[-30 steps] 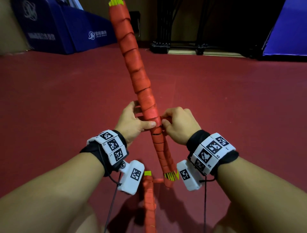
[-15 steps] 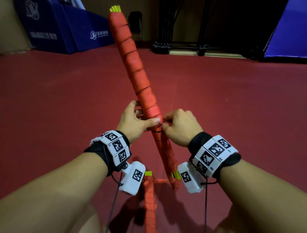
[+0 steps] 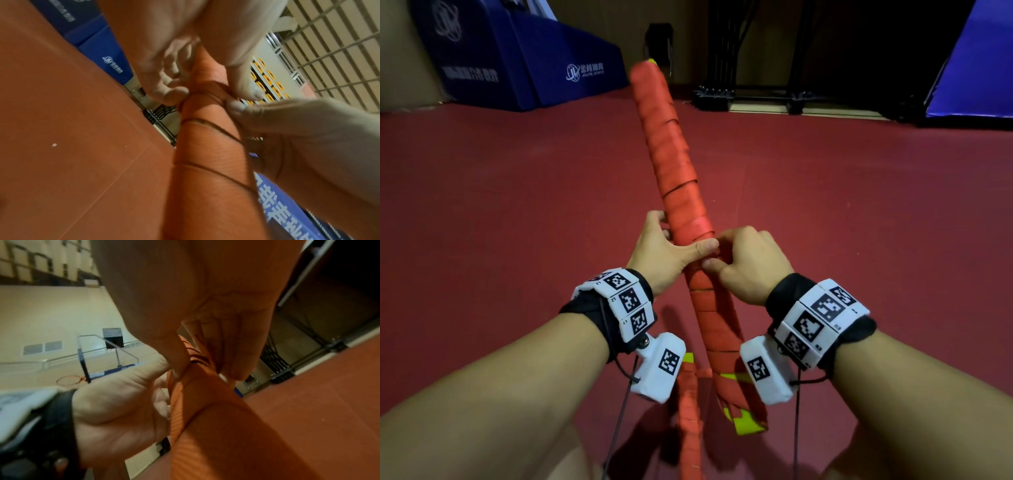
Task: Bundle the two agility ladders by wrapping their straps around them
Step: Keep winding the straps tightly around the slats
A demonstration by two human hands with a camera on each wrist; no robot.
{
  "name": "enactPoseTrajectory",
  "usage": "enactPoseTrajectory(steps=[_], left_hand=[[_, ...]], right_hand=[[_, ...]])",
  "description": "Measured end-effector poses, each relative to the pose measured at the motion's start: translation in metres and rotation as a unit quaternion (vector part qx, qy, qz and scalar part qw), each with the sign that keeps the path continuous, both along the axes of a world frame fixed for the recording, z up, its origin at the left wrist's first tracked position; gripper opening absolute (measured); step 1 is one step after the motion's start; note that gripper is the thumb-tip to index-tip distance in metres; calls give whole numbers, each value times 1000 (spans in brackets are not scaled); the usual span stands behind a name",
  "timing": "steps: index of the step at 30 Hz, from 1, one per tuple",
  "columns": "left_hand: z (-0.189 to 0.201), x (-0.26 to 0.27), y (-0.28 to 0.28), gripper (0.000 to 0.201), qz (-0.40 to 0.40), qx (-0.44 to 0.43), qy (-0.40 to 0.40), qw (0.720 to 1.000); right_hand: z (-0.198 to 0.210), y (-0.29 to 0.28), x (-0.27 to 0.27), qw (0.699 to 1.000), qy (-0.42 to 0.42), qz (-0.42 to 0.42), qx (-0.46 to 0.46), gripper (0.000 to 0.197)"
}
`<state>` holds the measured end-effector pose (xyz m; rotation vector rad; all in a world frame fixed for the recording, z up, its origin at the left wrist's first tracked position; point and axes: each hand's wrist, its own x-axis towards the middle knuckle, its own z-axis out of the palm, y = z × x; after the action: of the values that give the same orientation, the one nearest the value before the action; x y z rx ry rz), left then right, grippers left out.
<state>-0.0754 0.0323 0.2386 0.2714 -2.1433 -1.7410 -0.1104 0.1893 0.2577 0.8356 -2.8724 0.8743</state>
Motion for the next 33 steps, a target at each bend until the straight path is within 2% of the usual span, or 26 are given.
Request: enactPoseTrajectory(steps=[2,6,11,14,17,20,22,27,28,31,33], left_hand=[[0,-1,0,84,-32,19,-11,999],[1,-2,-2,64,-83,97,-38,991],[0,1,-1,72,-118,111,-72,984],[-3,1,-1,72,-105,119,-62,985],[-3,3,2,68,-92,119,-46,987],[0,5,5,48,-90,129,-41,987],[-1,5,7,37,-94,133,-33,986],[4,7,10,12,-101,134,-20,986],[6,7,11,12,-100,137,-24,985],[10,6,12,31,-94,143,-47,984],[11,7,11,28,-89,150,-54,983]], right_hand=[[1,3,-1,1000,-18,8,-18,11],[3,5,-3,997,-31,18,-67,13],[-3,5,-5,996,-38,27,-72,11],[-5,5,-5,999,-31,27,-32,19],[-5,7,-10,999,-22,-17,-30,29],[-1,7,-9,998,-17,-40,-44,28],[2,8,-7,998,-24,-37,-53,33],[3,11,-9,995,-73,-17,-73,62],[3,12,-10,994,-82,-17,-75,65],[5,15,-10,991,-110,-6,-69,65],[4,15,-10,985,-150,10,-87,57]])
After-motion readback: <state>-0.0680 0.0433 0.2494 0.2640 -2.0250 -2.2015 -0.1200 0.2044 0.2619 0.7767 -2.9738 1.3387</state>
